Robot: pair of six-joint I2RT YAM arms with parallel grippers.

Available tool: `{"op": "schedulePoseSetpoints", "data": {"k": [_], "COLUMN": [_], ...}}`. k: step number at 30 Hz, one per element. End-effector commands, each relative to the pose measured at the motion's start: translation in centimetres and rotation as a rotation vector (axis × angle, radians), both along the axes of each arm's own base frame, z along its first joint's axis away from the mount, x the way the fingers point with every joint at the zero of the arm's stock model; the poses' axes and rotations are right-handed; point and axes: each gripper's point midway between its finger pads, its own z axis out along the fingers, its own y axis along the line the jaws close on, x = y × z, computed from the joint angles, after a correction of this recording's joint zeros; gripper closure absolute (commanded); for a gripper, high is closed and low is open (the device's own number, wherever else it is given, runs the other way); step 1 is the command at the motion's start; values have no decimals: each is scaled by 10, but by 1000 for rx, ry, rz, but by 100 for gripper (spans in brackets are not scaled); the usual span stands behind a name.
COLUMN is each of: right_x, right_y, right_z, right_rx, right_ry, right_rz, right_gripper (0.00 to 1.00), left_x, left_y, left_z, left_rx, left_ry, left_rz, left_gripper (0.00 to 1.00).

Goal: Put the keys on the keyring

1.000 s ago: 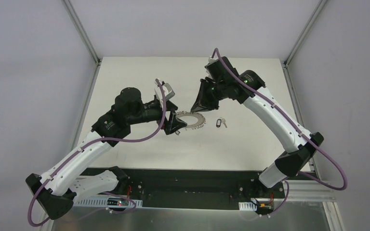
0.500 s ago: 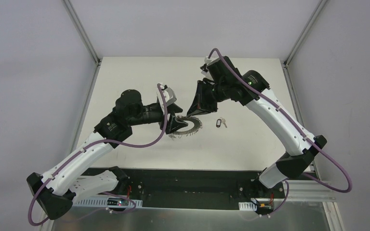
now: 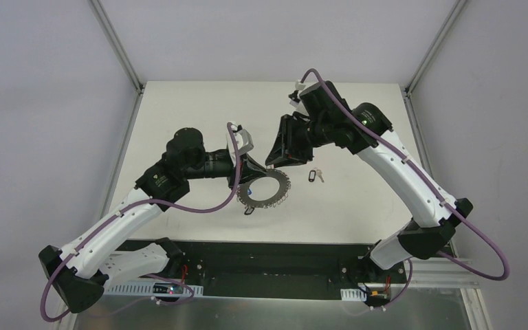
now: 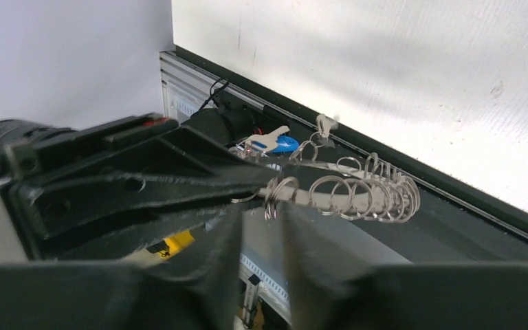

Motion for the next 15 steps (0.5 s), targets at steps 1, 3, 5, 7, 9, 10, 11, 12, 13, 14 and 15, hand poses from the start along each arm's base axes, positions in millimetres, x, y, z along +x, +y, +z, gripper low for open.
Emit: {"op": "schedulePoseSetpoints", "data": {"k": [1, 3, 5, 7, 9, 10, 11, 12, 13, 14, 15], "right_x": [-10, -10, -7, -6, -8, -10, -12, -13, -14, -14, -14], "right_y": [-13, -19, -24, -29, -30, -29, -27, -25, -23, -20, -17], "right_z": [37, 40, 41, 42, 45, 47, 48, 49, 50, 51, 50], "right_rx": [82, 82, 71, 63, 72, 84, 96, 106, 118, 129, 139], "right_ry": [-100, -133, -164, -188, -194, -189, -182, -174, -167, -161, -147], "right_rz": [-15, -27, -45, -57, -54, -45, -36, -30, -26, -25, -25], "right_gripper": [60, 54, 52, 52, 51, 52, 51, 51, 51, 51, 51], "left_x": [-5, -8, -10, -12, -13, -13, -13, -13, -13, -13, -13], "left_y": [1, 2, 4, 6, 7, 8, 9, 9, 9, 10, 10], "left_z": [35, 39, 41, 41, 41, 41, 41, 41, 41, 41, 41], "left_rx": [-74, -87, -94, -99, -103, -104, -104, -105, -105, -105, -107], "left_ry": [-80, -82, -81, -83, -80, -79, -79, -79, -79, -77, -77], "left_rz": [-9, -14, -11, -9, -4, -1, 4, 7, 9, 10, 10], "left_gripper": [100, 100, 100, 100, 100, 100, 100, 100, 100, 100, 100]}}
